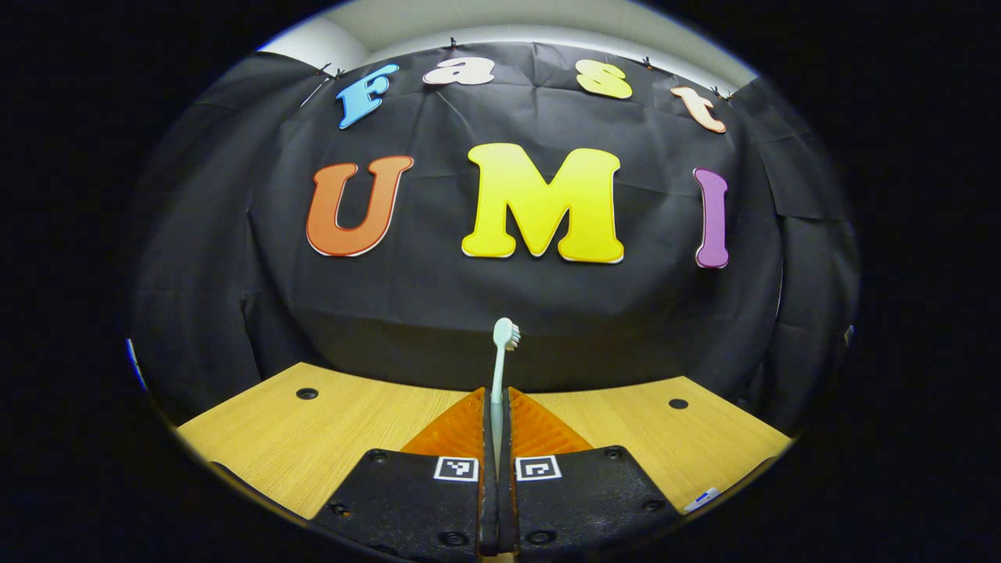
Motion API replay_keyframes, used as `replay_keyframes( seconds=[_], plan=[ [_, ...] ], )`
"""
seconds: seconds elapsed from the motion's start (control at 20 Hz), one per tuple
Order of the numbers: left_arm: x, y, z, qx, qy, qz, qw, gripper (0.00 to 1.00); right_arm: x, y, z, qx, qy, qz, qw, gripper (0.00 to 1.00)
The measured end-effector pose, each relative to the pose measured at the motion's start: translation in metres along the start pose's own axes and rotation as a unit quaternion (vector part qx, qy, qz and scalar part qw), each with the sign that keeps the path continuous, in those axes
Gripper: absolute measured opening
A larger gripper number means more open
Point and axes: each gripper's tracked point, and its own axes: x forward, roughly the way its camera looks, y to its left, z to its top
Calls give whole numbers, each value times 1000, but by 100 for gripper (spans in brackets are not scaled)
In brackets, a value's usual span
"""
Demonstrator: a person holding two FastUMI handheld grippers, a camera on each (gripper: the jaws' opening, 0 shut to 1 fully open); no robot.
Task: Put the toothbrush and toothpaste on the desktop into the cup, then pick up the cup and place it on the coaster on the desktop.
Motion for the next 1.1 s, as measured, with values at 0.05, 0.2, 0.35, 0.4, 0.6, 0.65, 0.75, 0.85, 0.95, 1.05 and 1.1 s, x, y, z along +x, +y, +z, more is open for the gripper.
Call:
replay_keyframes(
  seconds=[0.05,0.2,0.35,0.4,0.6,0.65,0.75,0.85,0.95,1.05,1.1],
  plan=[
    [7,-2,3,-4,-13,-2,1000,3,0,-1,1,3,-2,1,1000,8],
    [24,-10,11,-12,-47,-16,999,3,2,3,-2,15,3,10,1000,8],
    [40,-11,7,-22,-58,-19,998,3,7,7,-6,21,10,20,1000,8],
    [44,-11,4,-24,-55,-19,998,3,9,11,-8,23,14,24,999,8],
    [56,-10,-16,-49,-44,-16,998,3,11,25,-16,29,28,40,998,8],
    [59,-11,-23,-52,-37,-17,998,3,12,27,-17,31,29,43,998,8],
    [65,-12,-33,-51,-27,-16,998,3,14,29,-17,31,28,46,998,8],
    [70,-13,-32,-48,-31,-18,998,4,16,29,-20,33,34,47,998,8],
    [72,-18,-29,-41,-38,-23,998,5,16,27,-18,40,35,44,998,8],
    [75,-23,-30,-38,-38,-29,998,10,18,22,-16,47,34,39,998,8],
    [75,-24,-34,-40,-34,-32,998,12,19,19,-15,50,34,37,997,8]
  ],
)
